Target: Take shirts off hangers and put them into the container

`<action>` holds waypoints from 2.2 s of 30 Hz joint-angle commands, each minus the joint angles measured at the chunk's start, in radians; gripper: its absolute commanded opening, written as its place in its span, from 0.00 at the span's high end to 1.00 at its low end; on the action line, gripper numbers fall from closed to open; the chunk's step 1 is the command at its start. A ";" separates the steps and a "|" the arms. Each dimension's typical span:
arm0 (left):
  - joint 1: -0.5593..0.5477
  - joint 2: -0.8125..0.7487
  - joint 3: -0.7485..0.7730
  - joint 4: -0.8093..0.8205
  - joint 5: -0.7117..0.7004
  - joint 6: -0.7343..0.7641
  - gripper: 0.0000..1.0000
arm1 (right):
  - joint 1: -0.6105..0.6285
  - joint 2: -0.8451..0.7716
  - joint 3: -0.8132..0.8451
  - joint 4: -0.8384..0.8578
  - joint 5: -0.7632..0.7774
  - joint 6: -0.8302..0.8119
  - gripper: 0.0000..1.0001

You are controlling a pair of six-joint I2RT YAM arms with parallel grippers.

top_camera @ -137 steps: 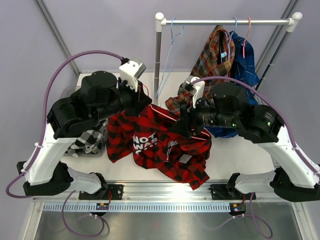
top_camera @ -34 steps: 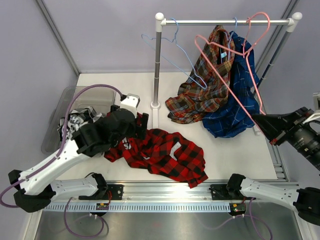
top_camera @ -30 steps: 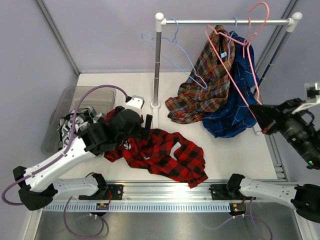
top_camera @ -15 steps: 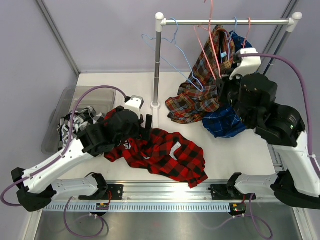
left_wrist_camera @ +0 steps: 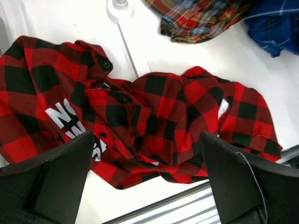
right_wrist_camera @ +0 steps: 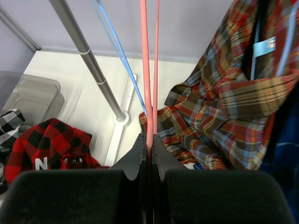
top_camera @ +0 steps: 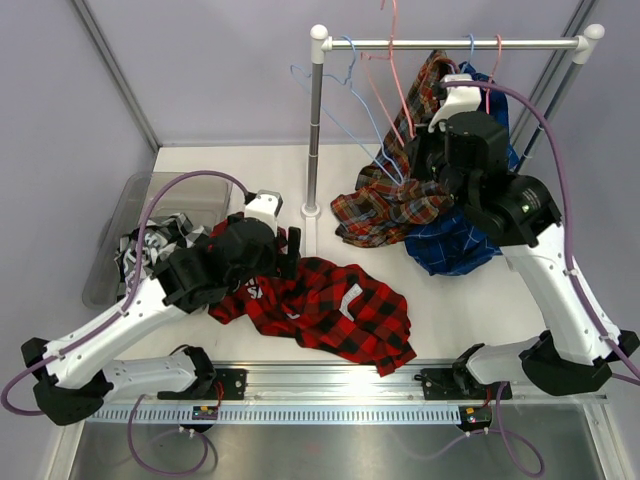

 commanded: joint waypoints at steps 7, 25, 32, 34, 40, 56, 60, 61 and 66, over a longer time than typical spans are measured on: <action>0.213 0.026 0.007 0.034 0.181 0.031 0.01 | -0.007 -0.055 -0.151 0.125 -0.072 0.039 1.00; 0.264 0.135 -0.200 0.149 0.374 0.015 0.01 | -0.007 -0.176 -0.319 0.121 -0.045 0.055 0.54; 0.264 0.193 -0.249 0.174 0.302 -0.025 0.01 | -0.007 -0.218 -0.309 0.082 -0.057 0.053 0.07; 0.264 0.233 -0.266 0.192 0.282 -0.041 0.01 | -0.007 -0.248 -0.313 0.073 -0.063 0.058 0.04; 0.259 0.431 -0.263 0.223 0.235 -0.124 0.01 | -0.009 -0.336 -0.342 0.043 -0.095 0.062 0.02; 0.201 0.560 -0.240 0.270 0.170 -0.209 1.00 | -0.007 -0.541 -0.453 0.000 -0.124 0.082 0.01; 0.199 0.442 -0.108 0.123 0.035 -0.164 1.00 | -0.007 -0.584 -0.461 -0.016 -0.140 0.092 0.00; 0.198 0.402 -0.033 0.108 -0.038 -0.146 1.00 | -0.007 -0.594 -0.459 -0.023 -0.141 0.092 0.01; 0.249 0.197 0.234 0.118 -0.218 0.125 1.00 | -0.009 -0.621 -0.439 -0.065 -0.149 0.087 0.01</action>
